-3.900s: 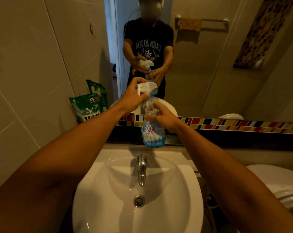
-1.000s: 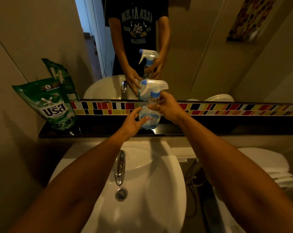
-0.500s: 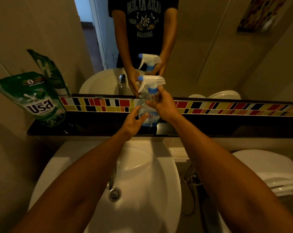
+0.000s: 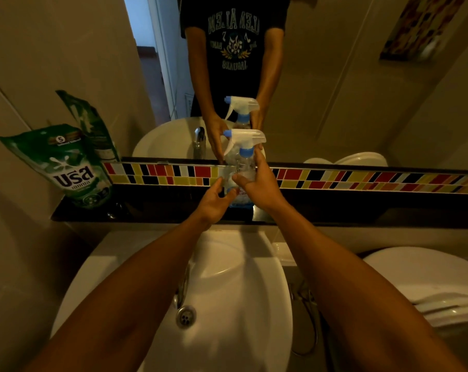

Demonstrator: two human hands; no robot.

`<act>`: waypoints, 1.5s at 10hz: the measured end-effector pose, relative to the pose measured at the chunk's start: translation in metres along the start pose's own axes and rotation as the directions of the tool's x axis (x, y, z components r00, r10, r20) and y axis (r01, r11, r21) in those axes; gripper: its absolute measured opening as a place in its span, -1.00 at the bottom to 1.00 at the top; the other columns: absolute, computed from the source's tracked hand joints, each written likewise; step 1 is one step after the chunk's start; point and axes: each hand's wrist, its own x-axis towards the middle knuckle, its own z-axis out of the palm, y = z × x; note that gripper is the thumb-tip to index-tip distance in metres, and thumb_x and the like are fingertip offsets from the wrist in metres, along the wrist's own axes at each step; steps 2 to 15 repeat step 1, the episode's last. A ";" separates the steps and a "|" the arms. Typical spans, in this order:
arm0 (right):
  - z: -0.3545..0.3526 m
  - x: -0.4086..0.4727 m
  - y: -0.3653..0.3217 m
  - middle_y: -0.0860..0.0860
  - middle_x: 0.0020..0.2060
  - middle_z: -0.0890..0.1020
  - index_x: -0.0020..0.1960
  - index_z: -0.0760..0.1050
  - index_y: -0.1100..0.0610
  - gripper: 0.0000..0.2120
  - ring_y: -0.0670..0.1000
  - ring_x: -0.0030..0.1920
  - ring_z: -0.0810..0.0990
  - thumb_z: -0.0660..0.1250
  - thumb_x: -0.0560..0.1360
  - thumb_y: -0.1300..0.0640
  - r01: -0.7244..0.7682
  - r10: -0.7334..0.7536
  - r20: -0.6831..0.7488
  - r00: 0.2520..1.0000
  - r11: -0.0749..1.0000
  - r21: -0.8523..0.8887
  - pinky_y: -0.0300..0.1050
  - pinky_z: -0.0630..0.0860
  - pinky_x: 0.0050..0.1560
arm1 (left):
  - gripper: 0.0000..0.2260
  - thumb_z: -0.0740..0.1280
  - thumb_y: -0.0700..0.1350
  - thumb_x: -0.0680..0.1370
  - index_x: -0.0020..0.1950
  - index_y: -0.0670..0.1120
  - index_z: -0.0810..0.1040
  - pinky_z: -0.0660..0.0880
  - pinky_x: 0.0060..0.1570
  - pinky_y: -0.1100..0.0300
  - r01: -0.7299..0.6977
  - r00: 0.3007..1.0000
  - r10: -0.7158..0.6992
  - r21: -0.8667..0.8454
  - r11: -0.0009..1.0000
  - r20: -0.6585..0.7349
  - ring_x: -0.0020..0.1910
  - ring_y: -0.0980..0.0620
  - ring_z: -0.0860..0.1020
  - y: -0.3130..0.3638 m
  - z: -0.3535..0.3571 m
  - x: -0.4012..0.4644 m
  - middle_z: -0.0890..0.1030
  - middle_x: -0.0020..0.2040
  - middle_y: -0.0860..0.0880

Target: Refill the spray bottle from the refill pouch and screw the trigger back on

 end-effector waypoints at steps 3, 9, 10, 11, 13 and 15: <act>0.007 -0.013 0.003 0.06 0.53 0.44 0.65 0.19 0.01 -0.31 0.07 0.49 0.47 0.40 0.61 0.22 0.020 -0.021 -0.162 0.987 1.000 -0.011 0.12 0.53 0.40 | -0.55 0.38 -0.05 0.57 0.44 -0.05 0.40 0.52 0.02 0.35 -0.014 0.998 0.024 0.144 0.990 -0.064 0.26 0.08 0.49 0.002 -0.011 -0.005 0.50 0.35 0.02; 0.007 -0.013 0.003 0.06 0.53 0.44 0.65 0.19 0.01 -0.31 0.07 0.49 0.47 0.40 0.61 0.22 0.020 -0.021 -0.162 0.987 1.000 -0.011 0.12 0.53 0.40 | -0.55 0.38 -0.05 0.57 0.44 -0.05 0.40 0.52 0.02 0.35 -0.014 0.998 0.024 0.144 0.990 -0.064 0.26 0.08 0.49 0.002 -0.011 -0.005 0.50 0.35 0.02; 0.007 -0.013 0.003 0.06 0.53 0.44 0.65 0.19 0.01 -0.31 0.07 0.49 0.47 0.40 0.61 0.22 0.020 -0.021 -0.162 0.987 1.000 -0.011 0.12 0.53 0.40 | -0.55 0.38 -0.05 0.57 0.44 -0.05 0.40 0.52 0.02 0.35 -0.014 0.998 0.024 0.144 0.990 -0.064 0.26 0.08 0.49 0.002 -0.011 -0.005 0.50 0.35 0.02; 0.007 -0.013 0.003 0.06 0.53 0.44 0.65 0.19 0.01 -0.31 0.07 0.49 0.47 0.40 0.61 0.22 0.020 -0.021 -0.162 0.987 1.000 -0.011 0.12 0.53 0.40 | -0.55 0.38 -0.05 0.57 0.44 -0.05 0.40 0.52 0.02 0.35 -0.014 0.998 0.024 0.144 0.990 -0.064 0.26 0.08 0.49 0.002 -0.011 -0.005 0.50 0.35 0.02; 0.007 -0.013 0.003 0.06 0.53 0.44 0.65 0.19 0.01 -0.31 0.07 0.49 0.47 0.40 0.61 0.22 0.020 -0.021 -0.162 0.987 1.000 -0.011 0.12 0.53 0.40 | -0.55 0.38 -0.05 0.57 0.44 -0.05 0.40 0.52 0.02 0.35 -0.014 0.998 0.024 0.144 0.990 -0.064 0.26 0.08 0.49 0.002 -0.011 -0.005 0.50 0.35 0.02; 0.007 -0.013 0.003 0.06 0.53 0.44 0.65 0.19 0.01 -0.31 0.07 0.49 0.47 0.40 0.61 0.22 0.020 -0.021 -0.162 0.987 1.000 -0.011 0.12 0.53 0.40 | -0.55 0.38 -0.05 0.57 0.44 -0.05 0.40 0.52 0.02 0.35 -0.014 0.998 0.024 0.144 0.990 -0.064 0.26 0.08 0.49 0.002 -0.011 -0.005 0.50 0.35 0.02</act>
